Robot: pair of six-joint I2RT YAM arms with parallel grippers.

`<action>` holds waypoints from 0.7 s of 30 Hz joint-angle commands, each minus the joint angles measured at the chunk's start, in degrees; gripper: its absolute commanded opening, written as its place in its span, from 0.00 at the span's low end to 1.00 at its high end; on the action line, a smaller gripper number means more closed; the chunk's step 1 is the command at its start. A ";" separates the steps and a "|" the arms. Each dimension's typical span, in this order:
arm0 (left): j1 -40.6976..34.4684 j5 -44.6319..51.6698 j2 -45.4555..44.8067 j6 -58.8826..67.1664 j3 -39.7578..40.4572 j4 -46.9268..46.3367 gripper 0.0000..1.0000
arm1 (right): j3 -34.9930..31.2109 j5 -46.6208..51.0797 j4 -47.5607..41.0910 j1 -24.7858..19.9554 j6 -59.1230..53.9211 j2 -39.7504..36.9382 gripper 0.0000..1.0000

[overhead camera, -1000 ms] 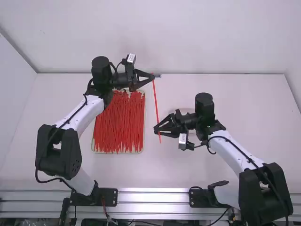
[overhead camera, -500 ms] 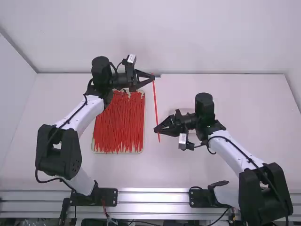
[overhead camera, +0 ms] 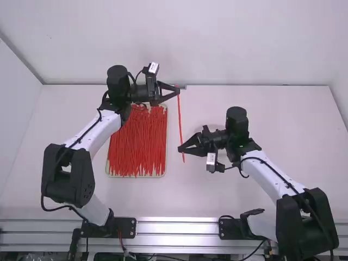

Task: Fasten the cable tie

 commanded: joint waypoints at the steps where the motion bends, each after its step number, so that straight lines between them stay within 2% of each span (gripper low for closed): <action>1: -0.48 1.73 0.22 2.12 -0.33 0.26 0.01 | 1.51 -0.59 1.68 -0.11 5.68 0.55 0.00; 8: -0.68 1.73 0.22 3.17 -0.33 -0.11 0.01 | 1.51 -0.63 6.38 -0.15 8.28 0.55 0.00; 21: -0.24 1.68 0.22 3.39 -0.33 0.57 0.02 | 1.51 -0.52 24.83 0.70 35.15 0.55 0.00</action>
